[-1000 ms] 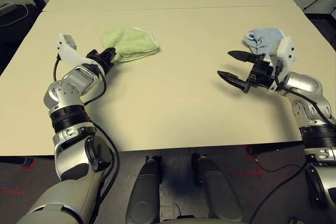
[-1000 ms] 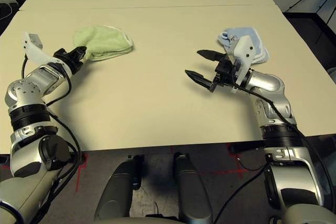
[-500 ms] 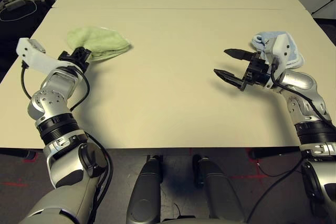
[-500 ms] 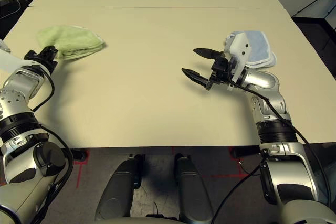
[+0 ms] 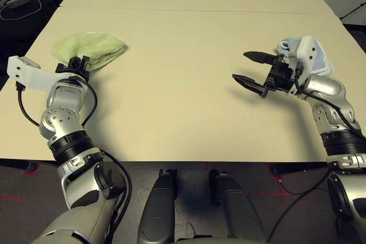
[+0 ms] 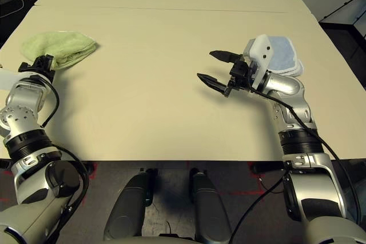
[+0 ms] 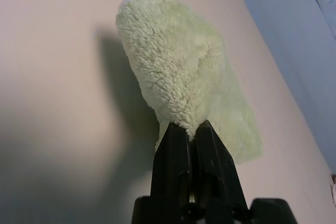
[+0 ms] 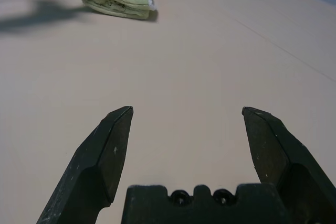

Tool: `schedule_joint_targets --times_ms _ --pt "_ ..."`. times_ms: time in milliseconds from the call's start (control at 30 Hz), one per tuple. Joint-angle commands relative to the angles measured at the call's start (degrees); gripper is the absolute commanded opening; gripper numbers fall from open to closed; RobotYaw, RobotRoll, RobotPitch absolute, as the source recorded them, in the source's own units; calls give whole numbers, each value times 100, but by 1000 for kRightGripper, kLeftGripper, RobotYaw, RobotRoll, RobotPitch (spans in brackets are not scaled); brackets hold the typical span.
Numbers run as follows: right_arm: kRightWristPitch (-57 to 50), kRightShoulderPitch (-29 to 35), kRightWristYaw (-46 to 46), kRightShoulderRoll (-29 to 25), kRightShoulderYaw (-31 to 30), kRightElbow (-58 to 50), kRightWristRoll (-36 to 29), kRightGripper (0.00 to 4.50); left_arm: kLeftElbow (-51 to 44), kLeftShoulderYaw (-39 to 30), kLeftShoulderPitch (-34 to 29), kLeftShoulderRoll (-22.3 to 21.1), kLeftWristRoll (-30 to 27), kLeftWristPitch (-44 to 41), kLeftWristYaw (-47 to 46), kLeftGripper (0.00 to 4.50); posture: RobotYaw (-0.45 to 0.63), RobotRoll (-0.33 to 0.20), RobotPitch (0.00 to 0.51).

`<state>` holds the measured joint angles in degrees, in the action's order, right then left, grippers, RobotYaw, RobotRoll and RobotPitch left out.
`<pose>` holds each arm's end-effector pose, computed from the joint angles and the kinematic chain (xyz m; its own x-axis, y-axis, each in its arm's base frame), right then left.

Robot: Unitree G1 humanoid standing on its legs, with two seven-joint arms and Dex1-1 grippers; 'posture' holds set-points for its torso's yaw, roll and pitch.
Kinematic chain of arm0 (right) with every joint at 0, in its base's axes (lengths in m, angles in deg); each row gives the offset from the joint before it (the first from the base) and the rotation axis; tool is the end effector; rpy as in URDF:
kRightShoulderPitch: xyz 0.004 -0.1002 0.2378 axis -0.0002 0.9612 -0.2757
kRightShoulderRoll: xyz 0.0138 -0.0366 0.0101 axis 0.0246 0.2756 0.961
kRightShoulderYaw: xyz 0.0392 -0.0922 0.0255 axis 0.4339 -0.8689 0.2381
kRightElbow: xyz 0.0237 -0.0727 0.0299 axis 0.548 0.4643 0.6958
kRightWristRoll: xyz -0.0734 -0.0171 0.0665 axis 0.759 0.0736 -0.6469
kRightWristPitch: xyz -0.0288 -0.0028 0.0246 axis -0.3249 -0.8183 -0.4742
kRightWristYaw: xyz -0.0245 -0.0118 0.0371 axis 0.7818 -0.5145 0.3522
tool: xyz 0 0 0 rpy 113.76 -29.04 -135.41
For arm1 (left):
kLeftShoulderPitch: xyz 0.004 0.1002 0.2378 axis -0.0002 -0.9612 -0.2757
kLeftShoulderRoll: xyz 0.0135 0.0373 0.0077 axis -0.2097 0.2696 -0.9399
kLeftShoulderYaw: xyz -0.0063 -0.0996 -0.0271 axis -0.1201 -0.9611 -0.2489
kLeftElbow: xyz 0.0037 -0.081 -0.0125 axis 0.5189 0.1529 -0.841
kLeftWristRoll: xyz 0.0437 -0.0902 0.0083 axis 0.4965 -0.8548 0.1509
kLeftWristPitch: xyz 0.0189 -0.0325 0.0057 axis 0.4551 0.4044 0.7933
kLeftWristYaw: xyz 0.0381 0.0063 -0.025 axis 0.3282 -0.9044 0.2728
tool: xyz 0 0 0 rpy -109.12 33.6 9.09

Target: Fold the towel and set it aside.

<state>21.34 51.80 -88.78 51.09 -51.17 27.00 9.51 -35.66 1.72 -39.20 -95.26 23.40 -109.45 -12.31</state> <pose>0.3071 -0.2365 0.1760 0.5363 0.8419 0.0593 -0.7704 0.5170 -0.3729 0.2783 0.2813 0.1704 0.9335 0.3578 -0.0226 -0.2348 0.5627 -0.7926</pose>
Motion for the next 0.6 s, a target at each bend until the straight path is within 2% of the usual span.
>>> schedule_joint_targets --times_ms 33,433,600 --pt "68 -8 -34 -57 -13 90 57 4500 -276 66 -231 62 -164 -160 -180 39 126 0 179" --pt "101 -47 -32 -47 -9 153 81 4500 -418 67 -304 172 -421 32 -548 39 121 0 180" --pt "105 -45 -31 -54 -5 161 80 4500 -397 237 -334 105 -478 -118 -421 39 118 0 181"
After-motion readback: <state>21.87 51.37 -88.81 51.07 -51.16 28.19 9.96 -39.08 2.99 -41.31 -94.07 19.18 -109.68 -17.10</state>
